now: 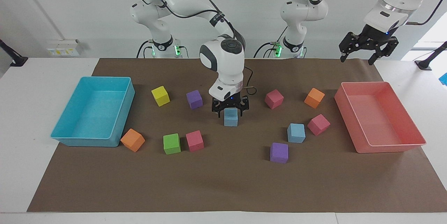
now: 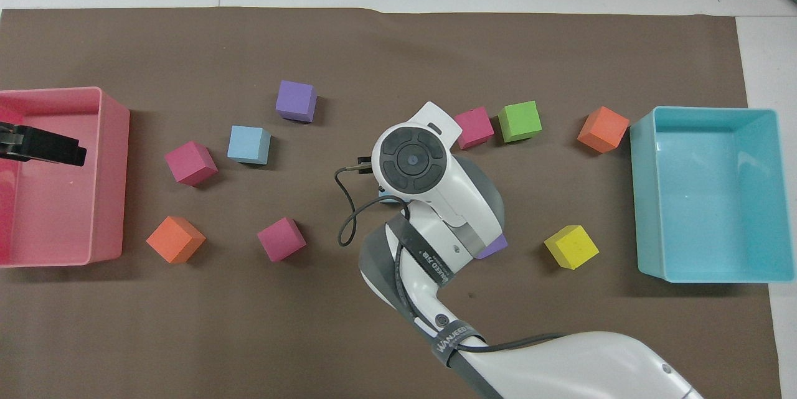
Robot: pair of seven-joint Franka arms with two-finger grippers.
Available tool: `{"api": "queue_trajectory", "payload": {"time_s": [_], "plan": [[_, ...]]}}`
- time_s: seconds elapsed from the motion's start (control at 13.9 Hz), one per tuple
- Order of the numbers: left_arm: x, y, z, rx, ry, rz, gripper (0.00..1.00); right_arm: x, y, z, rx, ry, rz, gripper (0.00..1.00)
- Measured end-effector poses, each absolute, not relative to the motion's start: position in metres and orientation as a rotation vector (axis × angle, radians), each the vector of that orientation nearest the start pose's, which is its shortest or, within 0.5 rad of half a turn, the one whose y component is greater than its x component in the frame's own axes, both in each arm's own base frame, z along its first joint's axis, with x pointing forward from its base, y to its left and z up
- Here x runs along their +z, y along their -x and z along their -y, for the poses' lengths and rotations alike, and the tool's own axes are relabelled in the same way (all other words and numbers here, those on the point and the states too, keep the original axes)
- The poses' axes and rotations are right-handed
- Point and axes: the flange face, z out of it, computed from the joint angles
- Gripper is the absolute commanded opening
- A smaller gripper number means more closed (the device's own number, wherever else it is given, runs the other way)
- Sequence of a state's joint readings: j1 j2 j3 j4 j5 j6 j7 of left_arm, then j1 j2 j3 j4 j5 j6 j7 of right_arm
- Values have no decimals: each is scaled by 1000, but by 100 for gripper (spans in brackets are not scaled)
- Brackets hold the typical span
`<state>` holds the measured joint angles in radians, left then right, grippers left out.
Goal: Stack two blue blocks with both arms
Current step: 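Lower the light blue cube at table center and open the right gripper, then raise the right gripper while the left gripper reaches the other blue cube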
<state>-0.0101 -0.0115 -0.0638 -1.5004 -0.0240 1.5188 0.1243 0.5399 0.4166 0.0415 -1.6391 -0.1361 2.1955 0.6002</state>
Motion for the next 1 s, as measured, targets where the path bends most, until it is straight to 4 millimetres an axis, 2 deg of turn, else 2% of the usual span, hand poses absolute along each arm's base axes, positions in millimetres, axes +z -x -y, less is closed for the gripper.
{"api": "queue_trajectory", "payload": {"time_s": [0.14, 0.36, 0.5, 0.65, 0.79, 0.86, 0.93, 1.0], "plan": [[646, -551, 55, -50, 3146, -348, 100, 417, -584, -336, -203, 3110, 79, 100], [612, -568, 74, -65, 3146, -371, 100, 460, -595, -272, -103, 3007, 73, 100], [589, -575, 79, -64, 3147, -373, 100, 469, -598, -235, -46, 2885, 54, 100], [569, -580, 85, -82, 3147, -375, 100, 458, -604, -202, -10, 2757, 102, 100], [543, -584, 95, -83, 3150, -371, 100, 432, -609, -166, 8, 2654, 157, 100], [529, -586, 102, -80, 3150, -378, 100, 416, -610, -156, 11, 2599, 162, 100], [515, -589, 107, -76, 3150, -384, 100, 401, -611, -153, -1, 2556, 157, 87], [500, -593, 111, -73, 3151, -386, 100, 386, -613, -155, -15, 2519, 152, 70]]}}
